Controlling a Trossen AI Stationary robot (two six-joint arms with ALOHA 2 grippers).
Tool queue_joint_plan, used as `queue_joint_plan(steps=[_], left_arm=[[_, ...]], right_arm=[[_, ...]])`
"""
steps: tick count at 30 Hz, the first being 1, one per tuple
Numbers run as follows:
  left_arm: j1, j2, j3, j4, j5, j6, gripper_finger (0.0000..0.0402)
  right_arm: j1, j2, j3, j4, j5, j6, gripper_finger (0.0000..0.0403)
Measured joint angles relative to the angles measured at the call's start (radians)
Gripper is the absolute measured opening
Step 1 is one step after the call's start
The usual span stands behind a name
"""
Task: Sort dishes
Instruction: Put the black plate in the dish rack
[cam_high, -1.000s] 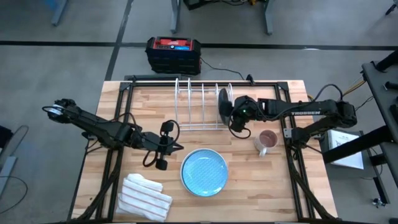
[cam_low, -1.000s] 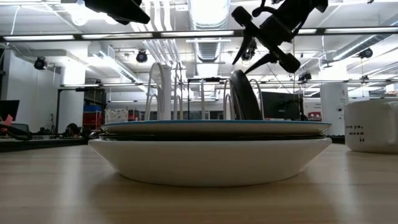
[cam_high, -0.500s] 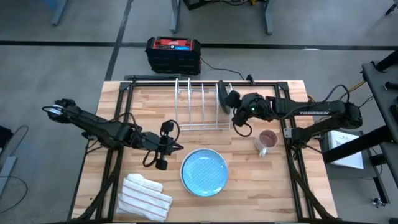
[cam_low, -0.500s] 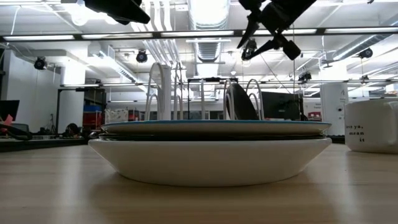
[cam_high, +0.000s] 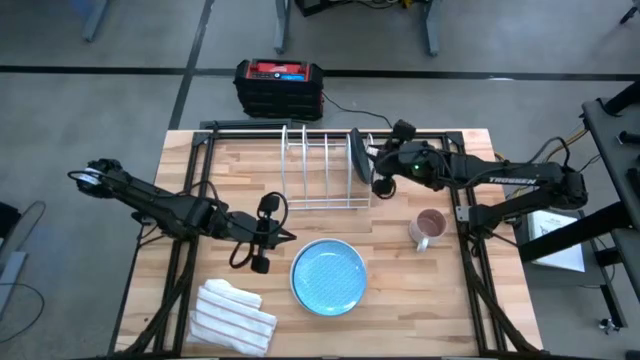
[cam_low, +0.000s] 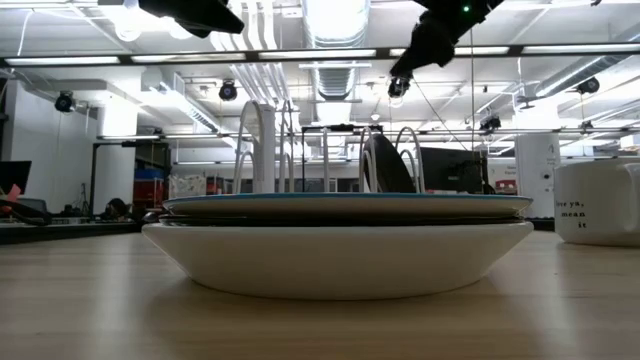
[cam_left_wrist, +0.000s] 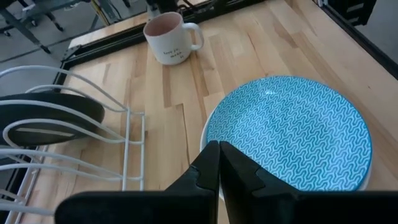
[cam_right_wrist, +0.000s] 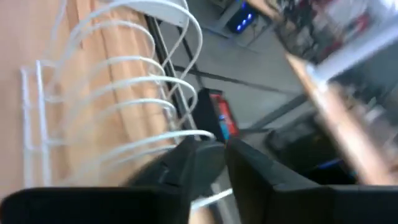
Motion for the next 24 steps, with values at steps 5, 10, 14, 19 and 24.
queue_joint_plan(steps=[5, 10, 14, 19, 24], left_arm=[[0.000, 0.000, 0.000, 0.010, 0.000, 0.000, 0.0000], [0.001, 0.000, 0.000, 0.010, -0.001, -0.001, 0.0000], [0.001, 0.000, 0.000, 0.010, -0.001, -0.001, 0.0000], [0.000, 0.000, 0.000, 0.007, -0.001, -0.006, 0.0000], [0.000, 0.000, 0.000, 0.007, -0.001, -0.009, 0.0000]], right_arm=[[-0.004, 0.016, 0.000, 0.013, -0.074, 0.188, 0.0013], [-0.010, 0.034, 0.000, 0.014, -0.074, 0.334, 0.0007], [-0.011, 0.068, 0.000, 0.008, -0.070, 0.403, 0.0001], [-0.014, 0.136, 0.000, 0.000, -0.063, 0.455, 0.0001], [-0.028, 0.173, 0.003, 0.022, -0.060, 0.499, 0.0000]])
